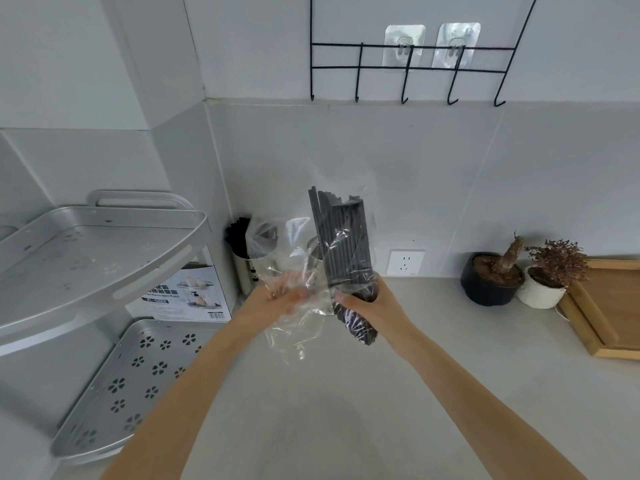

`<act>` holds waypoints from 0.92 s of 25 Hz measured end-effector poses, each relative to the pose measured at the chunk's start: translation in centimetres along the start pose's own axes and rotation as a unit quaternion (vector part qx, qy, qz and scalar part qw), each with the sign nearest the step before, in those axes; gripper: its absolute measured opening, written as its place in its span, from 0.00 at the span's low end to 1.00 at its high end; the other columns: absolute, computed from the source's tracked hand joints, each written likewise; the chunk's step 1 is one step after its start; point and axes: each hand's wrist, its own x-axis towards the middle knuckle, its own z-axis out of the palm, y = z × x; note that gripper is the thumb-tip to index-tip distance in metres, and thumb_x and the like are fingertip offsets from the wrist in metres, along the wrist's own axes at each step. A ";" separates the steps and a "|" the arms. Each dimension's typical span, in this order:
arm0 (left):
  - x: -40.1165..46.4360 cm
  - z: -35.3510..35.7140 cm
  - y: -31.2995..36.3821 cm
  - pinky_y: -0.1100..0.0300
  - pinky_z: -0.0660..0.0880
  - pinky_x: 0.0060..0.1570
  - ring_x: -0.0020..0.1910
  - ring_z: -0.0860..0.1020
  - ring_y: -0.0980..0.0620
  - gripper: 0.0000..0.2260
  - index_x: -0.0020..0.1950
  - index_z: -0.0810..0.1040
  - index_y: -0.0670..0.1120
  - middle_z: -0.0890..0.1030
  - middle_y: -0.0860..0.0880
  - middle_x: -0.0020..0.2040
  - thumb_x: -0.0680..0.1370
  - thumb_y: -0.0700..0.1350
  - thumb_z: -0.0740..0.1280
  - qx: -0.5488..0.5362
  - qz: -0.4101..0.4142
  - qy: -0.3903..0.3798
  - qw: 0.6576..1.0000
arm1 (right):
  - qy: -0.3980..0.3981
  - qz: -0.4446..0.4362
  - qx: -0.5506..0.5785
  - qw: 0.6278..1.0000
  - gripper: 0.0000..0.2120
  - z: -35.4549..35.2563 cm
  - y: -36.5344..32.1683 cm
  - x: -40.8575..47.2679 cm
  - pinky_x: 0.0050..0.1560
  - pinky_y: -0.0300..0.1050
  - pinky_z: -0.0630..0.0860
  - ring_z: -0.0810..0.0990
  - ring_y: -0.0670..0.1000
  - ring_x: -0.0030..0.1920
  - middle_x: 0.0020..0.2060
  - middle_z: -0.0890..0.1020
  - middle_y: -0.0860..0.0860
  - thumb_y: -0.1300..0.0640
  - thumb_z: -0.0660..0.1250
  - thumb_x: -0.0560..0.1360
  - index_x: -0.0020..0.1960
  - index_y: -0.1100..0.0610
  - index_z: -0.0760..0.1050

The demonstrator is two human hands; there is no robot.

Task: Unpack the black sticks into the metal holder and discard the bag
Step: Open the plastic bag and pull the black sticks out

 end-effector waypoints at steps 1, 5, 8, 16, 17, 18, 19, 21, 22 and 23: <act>0.1 -0.2 0.0 0.51 0.74 0.55 0.46 0.76 0.48 0.07 0.44 0.78 0.61 0.79 0.39 0.46 0.76 0.48 0.65 -0.013 0.022 0.016 1.000 | -0.023 0.009 0.025 0.999 0.24 -0.1 0.1 0.0 0.43 0.35 0.77 0.80 0.45 0.44 0.47 0.80 0.48 0.59 0.72 0.69 0.62 0.54 0.67; 0.3 -0.6 1.0 0.67 0.74 0.41 0.37 0.77 0.59 0.11 0.40 0.74 0.49 0.78 0.48 0.39 0.79 0.38 0.58 0.000 0.070 0.050 0.996 | -0.087 0.012 0.118 0.989 0.19 -0.1 0.5 0.1 0.49 0.43 0.76 0.81 0.49 0.46 0.48 0.80 0.52 0.64 0.67 0.72 0.61 0.59 0.68; 1.1 -0.4 1.6 0.72 0.74 0.33 0.28 0.75 0.65 0.14 0.39 0.69 0.45 0.74 0.49 0.34 0.79 0.32 0.51 0.008 0.101 0.076 0.992 | -0.075 0.019 0.154 0.985 0.15 0.3 1.1 0.3 0.53 0.46 0.77 0.81 0.50 0.49 0.50 0.81 0.53 0.65 0.67 0.72 0.57 0.57 0.70; 3.7 -1.5 2.4 0.70 0.62 0.18 0.19 0.62 0.58 0.17 0.69 0.66 0.46 0.71 0.54 0.27 0.80 0.38 0.52 0.223 0.147 0.102 0.958 | -0.069 0.025 0.160 0.984 0.16 1.1 2.9 0.2 0.51 0.49 0.78 0.80 0.50 0.52 0.54 0.79 0.49 0.63 0.67 0.73 0.59 0.55 0.68; 3.9 -1.7 2.7 0.69 0.63 0.19 0.19 0.62 0.56 0.18 0.71 0.63 0.50 0.68 0.53 0.25 0.81 0.40 0.52 0.260 0.151 0.105 0.948 | -0.066 0.019 0.166 0.984 0.17 1.3 2.8 0.3 0.51 0.48 0.78 0.80 0.49 0.52 0.54 0.79 0.48 0.63 0.66 0.73 0.61 0.56 0.68; 4.2 -2.0 2.9 0.68 0.65 0.20 0.20 0.61 0.55 0.19 0.72 0.61 0.52 0.65 0.53 0.23 0.81 0.41 0.52 0.290 0.148 0.108 0.939 | -0.065 0.014 0.173 0.983 0.18 1.3 2.8 0.5 0.51 0.47 0.79 0.80 0.49 0.52 0.55 0.79 0.48 0.63 0.66 0.74 0.62 0.56 0.68; 4.5 -2.2 3.1 0.69 0.66 0.21 0.20 0.61 0.55 0.20 0.73 0.59 0.52 0.65 0.53 0.23 0.81 0.43 0.52 0.313 0.151 0.110 0.931 | -0.063 0.012 0.184 0.981 0.19 1.3 2.9 0.7 0.50 0.47 0.78 0.80 0.49 0.53 0.55 0.79 0.48 0.63 0.66 0.74 0.63 0.55 0.67; 4.8 -2.5 3.3 0.71 0.67 0.23 0.20 0.62 0.58 0.21 0.73 0.52 0.55 0.69 0.54 0.25 0.81 0.45 0.52 0.340 0.162 0.103 0.921 | -0.061 0.008 0.224 0.973 0.19 1.1 3.0 1.1 0.51 0.49 0.78 0.80 0.51 0.54 0.57 0.78 0.51 0.64 0.65 0.74 0.63 0.55 0.68; 5.0 -2.7 3.2 0.71 0.66 0.23 0.19 0.63 0.57 0.22 0.73 0.50 0.56 0.72 0.52 0.28 0.81 0.46 0.53 0.340 0.163 0.093 0.922 | -0.062 0.008 0.251 0.966 0.19 1.1 3.0 1.3 0.51 0.49 0.79 0.80 0.51 0.54 0.58 0.78 0.53 0.64 0.64 0.74 0.64 0.56 0.67; 5.3 -2.8 3.0 0.71 0.65 0.22 0.18 0.63 0.56 0.23 0.73 0.49 0.57 0.73 0.50 0.30 0.80 0.48 0.54 0.324 0.162 0.081 0.929 | -0.064 0.010 0.280 0.958 0.18 1.2 3.1 1.6 0.49 0.48 0.80 0.80 0.51 0.53 0.58 0.78 0.54 0.65 0.64 0.75 0.63 0.57 0.68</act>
